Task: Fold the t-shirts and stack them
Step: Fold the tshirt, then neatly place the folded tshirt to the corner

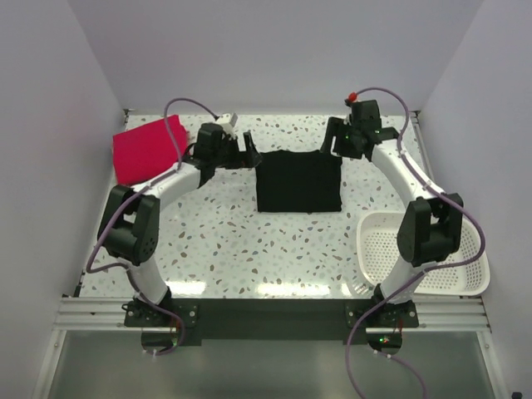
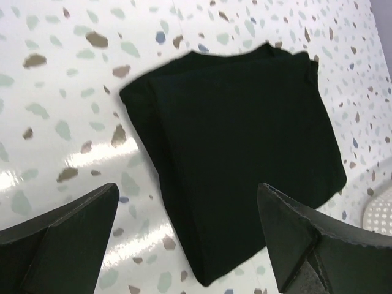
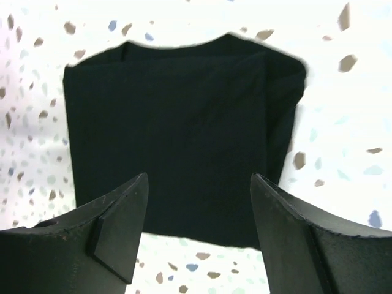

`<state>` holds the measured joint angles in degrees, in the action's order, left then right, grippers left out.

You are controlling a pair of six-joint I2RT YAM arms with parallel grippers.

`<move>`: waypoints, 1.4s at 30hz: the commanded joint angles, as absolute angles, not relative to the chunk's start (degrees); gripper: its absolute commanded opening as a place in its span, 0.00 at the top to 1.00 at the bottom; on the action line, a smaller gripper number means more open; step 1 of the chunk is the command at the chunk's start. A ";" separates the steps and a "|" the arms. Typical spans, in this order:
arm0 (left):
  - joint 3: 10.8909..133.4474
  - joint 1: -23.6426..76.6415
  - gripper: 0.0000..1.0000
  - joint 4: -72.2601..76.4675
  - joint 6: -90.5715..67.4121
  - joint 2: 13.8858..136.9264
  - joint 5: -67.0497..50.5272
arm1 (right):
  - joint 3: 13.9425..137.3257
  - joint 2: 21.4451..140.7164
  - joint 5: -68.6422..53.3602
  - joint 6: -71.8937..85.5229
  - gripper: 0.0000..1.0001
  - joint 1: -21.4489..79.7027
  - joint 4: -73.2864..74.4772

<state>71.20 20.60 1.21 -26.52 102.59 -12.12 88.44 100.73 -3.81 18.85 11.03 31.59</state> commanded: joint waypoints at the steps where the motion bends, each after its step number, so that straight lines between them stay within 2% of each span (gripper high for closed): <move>1: 64.28 20.39 0.00 10.34 -29.53 99.15 -17.66 | 83.24 98.26 -10.71 19.42 0.30 12.21 26.99; 6: 57.23 20.39 0.00 20.54 -34.01 98.70 -25.04 | 78.67 99.58 -15.55 21.27 0.35 14.50 24.00; 15: 54.06 20.39 0.00 28.20 -36.21 104.50 -26.90 | 75.32 105.55 -15.38 21.44 0.37 14.77 23.38; 23: 54.66 20.30 0.00 32.95 -36.39 110.82 -24.43 | 73.83 109.42 -14.85 21.01 0.37 14.77 23.12; 42: 57.13 21.70 0.00 39.20 -36.83 120.67 -28.30 | 74.71 113.11 -15.47 20.13 0.39 14.77 23.47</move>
<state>57.87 20.80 39.05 -37.01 118.54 -28.03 74.13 110.76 -14.81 20.75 14.94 24.01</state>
